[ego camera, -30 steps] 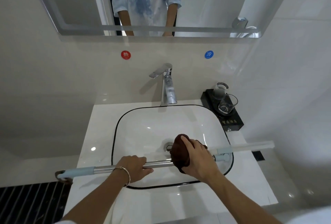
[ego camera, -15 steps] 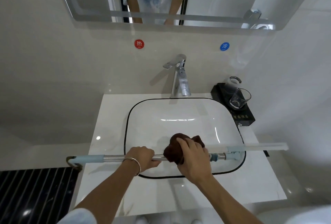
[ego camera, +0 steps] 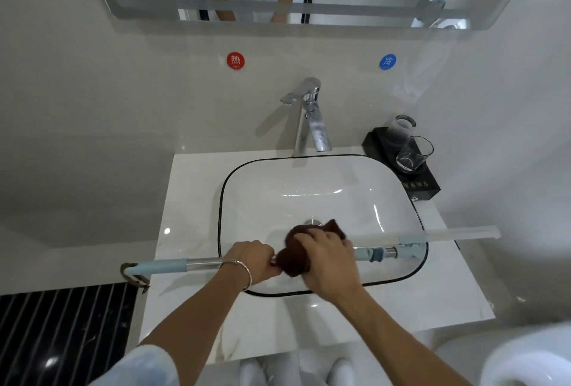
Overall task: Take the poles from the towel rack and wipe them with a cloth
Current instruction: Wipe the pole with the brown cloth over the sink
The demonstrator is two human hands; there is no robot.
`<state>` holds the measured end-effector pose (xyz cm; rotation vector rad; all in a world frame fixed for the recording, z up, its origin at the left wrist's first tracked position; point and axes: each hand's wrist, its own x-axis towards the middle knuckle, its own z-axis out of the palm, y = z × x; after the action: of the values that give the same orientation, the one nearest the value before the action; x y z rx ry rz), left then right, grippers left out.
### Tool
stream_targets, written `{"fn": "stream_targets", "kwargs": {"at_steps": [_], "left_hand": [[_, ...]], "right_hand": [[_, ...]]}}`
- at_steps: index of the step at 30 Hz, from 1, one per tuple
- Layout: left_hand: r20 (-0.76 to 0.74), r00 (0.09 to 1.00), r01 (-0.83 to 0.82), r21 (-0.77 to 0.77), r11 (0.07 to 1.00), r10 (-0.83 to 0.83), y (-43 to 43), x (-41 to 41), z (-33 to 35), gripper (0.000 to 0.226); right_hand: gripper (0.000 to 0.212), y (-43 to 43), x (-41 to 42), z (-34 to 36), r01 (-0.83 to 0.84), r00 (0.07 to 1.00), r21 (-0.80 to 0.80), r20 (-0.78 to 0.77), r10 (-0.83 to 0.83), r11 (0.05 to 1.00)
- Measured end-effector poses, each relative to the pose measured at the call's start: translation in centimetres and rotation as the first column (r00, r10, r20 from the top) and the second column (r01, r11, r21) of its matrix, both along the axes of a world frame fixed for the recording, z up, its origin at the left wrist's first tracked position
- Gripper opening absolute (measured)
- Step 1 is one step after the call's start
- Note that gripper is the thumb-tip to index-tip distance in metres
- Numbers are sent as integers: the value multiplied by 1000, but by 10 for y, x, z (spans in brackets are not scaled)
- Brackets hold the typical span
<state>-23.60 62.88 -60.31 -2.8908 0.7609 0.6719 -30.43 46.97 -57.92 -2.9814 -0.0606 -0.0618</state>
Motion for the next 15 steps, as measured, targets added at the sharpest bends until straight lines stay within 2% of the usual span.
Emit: {"fn": "stream_targets", "kwargs": {"at_steps": [3, 7, 9, 12, 15], "left_hand": [[8, 1000, 13, 14, 1000, -13, 2, 1, -1, 36], [30, 1000, -9, 23, 1000, 8, 1, -1, -2, 52], [40, 999, -11, 19, 1000, 10, 1, -3, -3, 52], [79, 997, -8, 10, 1000, 8, 1, -4, -4, 49], [67, 998, -4, 1, 1000, 4, 2, -5, -1, 38]], "right_hand": [[57, 13, 0, 2, -100, 995, 20, 18, 99, 995], [44, -54, -1, 7, 107, 991, -65, -72, -111, 992], [43, -67, -1, 11, 176, 983, -67, -45, -179, 982], [46, -25, 3, 9, 69, 995, -62, -62, -73, 996], [52, 10, 1, 0, -60, 998, -39, -7, 60, 997]]}}
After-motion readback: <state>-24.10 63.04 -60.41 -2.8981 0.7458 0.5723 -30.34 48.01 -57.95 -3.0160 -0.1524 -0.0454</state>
